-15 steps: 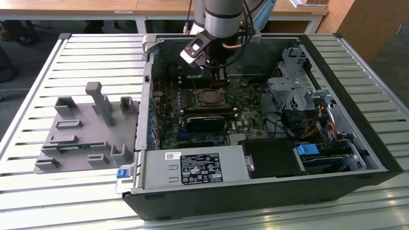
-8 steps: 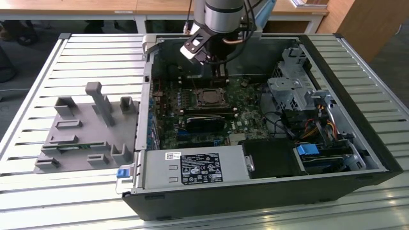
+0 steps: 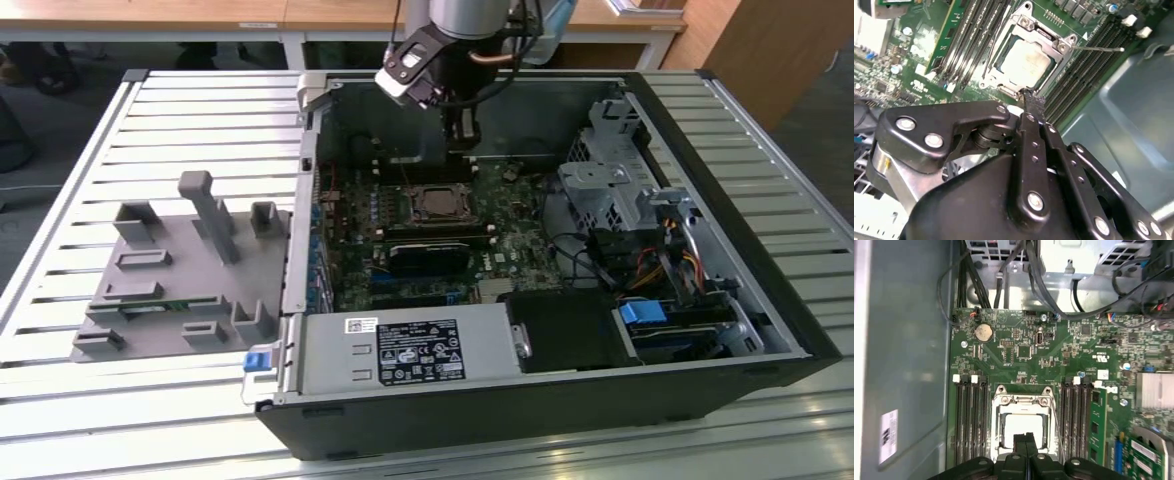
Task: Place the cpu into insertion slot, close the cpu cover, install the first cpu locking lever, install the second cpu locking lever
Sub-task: 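Install the first cpu locking lever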
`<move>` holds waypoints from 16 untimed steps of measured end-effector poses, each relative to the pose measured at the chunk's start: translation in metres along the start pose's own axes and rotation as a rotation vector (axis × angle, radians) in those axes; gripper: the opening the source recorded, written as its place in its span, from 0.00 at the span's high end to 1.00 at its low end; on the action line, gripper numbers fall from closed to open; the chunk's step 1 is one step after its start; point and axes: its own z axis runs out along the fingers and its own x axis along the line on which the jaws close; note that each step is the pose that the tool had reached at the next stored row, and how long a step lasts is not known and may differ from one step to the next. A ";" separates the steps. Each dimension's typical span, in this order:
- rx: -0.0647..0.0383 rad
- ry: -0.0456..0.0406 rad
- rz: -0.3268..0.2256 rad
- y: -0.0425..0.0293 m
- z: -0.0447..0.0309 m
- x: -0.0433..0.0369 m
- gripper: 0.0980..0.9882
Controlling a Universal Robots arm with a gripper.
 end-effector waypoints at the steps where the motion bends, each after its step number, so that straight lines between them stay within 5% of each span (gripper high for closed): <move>1: 0.000 0.0000 -0.003 0.0000 -0.0007 0.0000 0.99; 16: 0.001 0.0056 -0.267 0.0000 -0.0001 0.0000 0.99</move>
